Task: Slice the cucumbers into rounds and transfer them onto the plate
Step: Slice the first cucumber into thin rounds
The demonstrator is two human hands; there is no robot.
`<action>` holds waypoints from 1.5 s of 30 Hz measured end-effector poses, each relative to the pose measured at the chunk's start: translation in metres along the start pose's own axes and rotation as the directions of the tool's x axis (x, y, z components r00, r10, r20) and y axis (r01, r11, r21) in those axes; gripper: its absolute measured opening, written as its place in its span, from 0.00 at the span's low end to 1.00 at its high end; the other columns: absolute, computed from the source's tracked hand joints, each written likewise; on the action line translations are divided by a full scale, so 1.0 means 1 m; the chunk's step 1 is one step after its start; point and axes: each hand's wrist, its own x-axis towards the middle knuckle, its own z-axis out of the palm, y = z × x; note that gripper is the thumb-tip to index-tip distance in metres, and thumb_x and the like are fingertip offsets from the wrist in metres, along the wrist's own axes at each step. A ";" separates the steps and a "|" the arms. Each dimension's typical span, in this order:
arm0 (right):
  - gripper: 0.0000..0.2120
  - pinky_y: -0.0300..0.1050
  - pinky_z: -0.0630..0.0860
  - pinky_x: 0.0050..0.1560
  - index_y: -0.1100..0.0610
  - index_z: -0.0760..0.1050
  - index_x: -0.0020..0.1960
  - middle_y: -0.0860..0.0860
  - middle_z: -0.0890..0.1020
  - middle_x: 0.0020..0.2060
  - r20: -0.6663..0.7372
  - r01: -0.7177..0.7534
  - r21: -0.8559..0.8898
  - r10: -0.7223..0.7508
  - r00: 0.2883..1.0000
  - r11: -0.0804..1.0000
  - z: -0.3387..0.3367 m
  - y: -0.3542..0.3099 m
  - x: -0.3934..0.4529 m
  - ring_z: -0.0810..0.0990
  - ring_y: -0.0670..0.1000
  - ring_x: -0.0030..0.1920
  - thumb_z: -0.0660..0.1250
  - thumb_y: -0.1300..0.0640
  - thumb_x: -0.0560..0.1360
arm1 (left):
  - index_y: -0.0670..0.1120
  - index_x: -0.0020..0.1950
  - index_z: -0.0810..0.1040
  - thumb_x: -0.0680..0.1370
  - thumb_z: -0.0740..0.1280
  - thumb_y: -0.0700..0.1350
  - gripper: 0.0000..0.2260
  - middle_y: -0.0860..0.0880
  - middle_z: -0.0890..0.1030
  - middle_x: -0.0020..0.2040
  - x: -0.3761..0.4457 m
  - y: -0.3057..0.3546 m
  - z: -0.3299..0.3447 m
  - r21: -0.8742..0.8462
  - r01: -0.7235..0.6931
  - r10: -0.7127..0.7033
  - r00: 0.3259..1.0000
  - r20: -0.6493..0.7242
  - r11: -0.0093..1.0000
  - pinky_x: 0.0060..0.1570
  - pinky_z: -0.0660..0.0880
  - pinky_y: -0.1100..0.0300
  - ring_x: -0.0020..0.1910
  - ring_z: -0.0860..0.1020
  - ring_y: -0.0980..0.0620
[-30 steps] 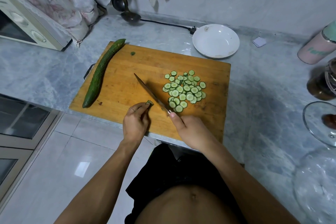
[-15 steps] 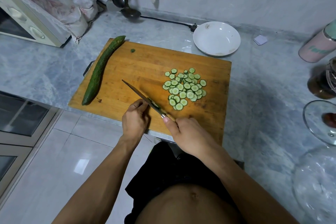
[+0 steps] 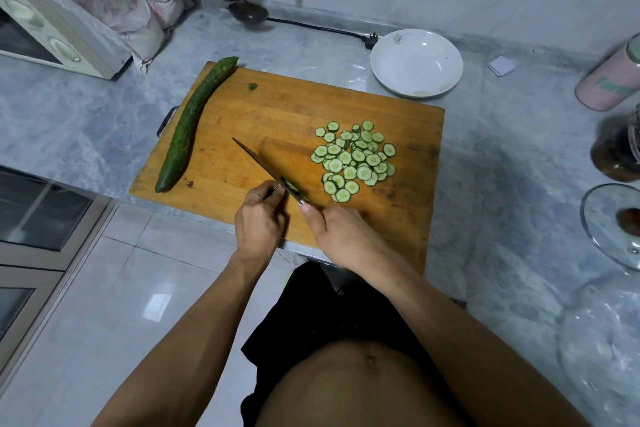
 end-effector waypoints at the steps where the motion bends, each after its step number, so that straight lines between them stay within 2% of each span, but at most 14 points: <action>1: 0.31 0.50 0.71 0.37 0.57 0.68 0.31 0.54 0.75 0.31 -0.013 0.004 0.003 -0.004 1.000 1.000 0.004 0.001 0.002 0.77 0.59 0.38 0.47 0.37 0.82 | 0.47 0.56 0.84 0.72 0.69 0.35 0.15 0.51 0.81 0.60 -0.001 0.000 0.001 -0.003 -0.004 0.004 1.000 -0.008 1.000 0.37 0.71 0.61 0.53 0.78 0.46; 4: 0.30 0.52 0.75 0.39 0.56 0.69 0.32 0.55 0.76 0.32 -0.032 0.005 0.012 -0.005 0.999 1.000 0.008 0.005 0.003 0.77 0.59 0.38 0.47 0.37 0.82 | 0.46 0.56 0.84 0.72 0.67 0.33 0.16 0.50 0.82 0.58 -0.001 -0.001 0.000 -0.027 -0.015 0.014 0.999 -0.041 1.000 0.37 0.75 0.58 0.51 0.79 0.45; 8: 0.31 0.48 0.69 0.38 0.58 0.70 0.34 0.54 0.75 0.32 -0.048 -0.021 0.041 0.023 0.999 0.999 -0.001 0.009 0.007 0.75 0.57 0.37 0.47 0.38 0.83 | 0.41 0.54 0.85 0.71 0.63 0.35 0.15 0.45 0.84 0.54 -0.003 0.003 -0.002 -0.111 -0.026 0.014 0.994 -0.109 0.993 0.42 0.80 0.53 0.50 0.81 0.42; 11: 0.31 0.47 0.66 0.38 0.58 0.68 0.32 0.54 0.73 0.31 -0.037 -0.039 0.053 0.041 0.998 0.998 -0.005 0.015 0.007 0.73 0.55 0.37 0.47 0.38 0.83 | 0.40 0.54 0.85 0.72 0.63 0.37 0.15 0.43 0.84 0.54 -0.003 0.003 -0.004 -0.120 -0.041 0.026 0.992 -0.121 0.992 0.47 0.78 0.56 0.49 0.82 0.42; 15: 0.31 0.46 0.65 0.37 0.57 0.66 0.30 0.53 0.71 0.29 -0.025 -0.018 0.059 0.020 0.999 0.998 -0.010 0.021 -0.006 0.71 0.53 0.35 0.48 0.37 0.82 | 0.40 0.54 0.85 0.73 0.64 0.36 0.14 0.44 0.84 0.55 -0.004 0.000 -0.003 -0.099 -0.051 0.039 0.993 -0.114 0.994 0.44 0.78 0.56 0.50 0.82 0.42; 21: 0.27 0.47 0.65 0.41 0.52 0.65 0.32 0.51 0.72 0.34 0.000 0.020 0.024 -0.020 1.000 0.999 -0.008 0.016 -0.026 0.72 0.53 0.41 0.47 0.37 0.82 | 0.41 0.54 0.84 0.72 0.66 0.32 0.14 0.47 0.83 0.55 -0.002 0.001 -0.004 -0.090 -0.060 0.053 0.996 -0.077 0.994 0.42 0.77 0.59 0.50 0.81 0.43; 27: 0.26 0.46 0.66 0.40 0.51 0.64 0.33 0.55 0.75 0.40 0.006 0.031 0.006 -0.031 0.999 0.999 -0.005 0.013 -0.031 0.73 0.54 0.43 0.46 0.37 0.82 | 0.43 0.53 0.85 0.72 0.62 0.37 0.15 0.48 0.83 0.58 -0.003 0.001 -0.003 -0.085 -0.025 0.020 0.998 -0.058 0.996 0.41 0.78 0.55 0.50 0.80 0.44; 33: 0.29 0.45 0.63 0.30 0.55 0.65 0.32 0.52 0.72 0.32 0.014 0.016 0.019 -0.017 1.000 1.000 -0.005 0.009 -0.021 0.72 0.50 0.34 0.47 0.37 0.82 | 0.43 0.54 0.85 0.72 0.66 0.33 0.15 0.50 0.82 0.58 -0.001 0.001 -0.002 -0.074 -0.010 0.007 0.999 -0.039 0.997 0.42 0.77 0.58 0.52 0.80 0.46; 35: 0.30 0.45 0.61 0.31 0.55 0.64 0.31 0.52 0.71 0.31 0.016 0.012 0.028 -0.012 1.000 1.000 -0.002 0.007 -0.013 0.71 0.51 0.33 0.47 0.37 0.82 | 0.44 0.55 0.84 0.72 0.66 0.33 0.15 0.50 0.82 0.59 0.000 0.001 -0.002 -0.066 -0.001 -0.002 0.999 -0.037 0.998 0.42 0.76 0.59 0.52 0.80 0.46; 40: 0.30 0.47 0.67 0.39 0.54 0.65 0.30 0.53 0.72 0.31 -0.003 -0.023 0.060 0.024 1.000 0.998 0.011 0.007 0.006 0.75 0.59 0.39 0.48 0.36 0.82 | 0.43 0.55 0.85 0.72 0.67 0.32 0.15 0.50 0.83 0.58 -0.003 -0.001 -0.002 -0.062 -0.030 0.028 0.999 -0.045 0.998 0.40 0.78 0.57 0.51 0.80 0.45; 45: 0.29 0.45 0.63 0.35 0.55 0.66 0.31 0.53 0.72 0.30 -0.042 -0.006 0.060 0.008 0.999 0.998 0.005 0.014 0.006 0.73 0.56 0.34 0.50 0.37 0.82 | 0.41 0.56 0.84 0.72 0.66 0.30 0.16 0.46 0.83 0.56 -0.003 0.008 -0.005 -0.133 0.009 -0.020 0.996 -0.087 0.991 0.48 0.78 0.55 0.52 0.80 0.44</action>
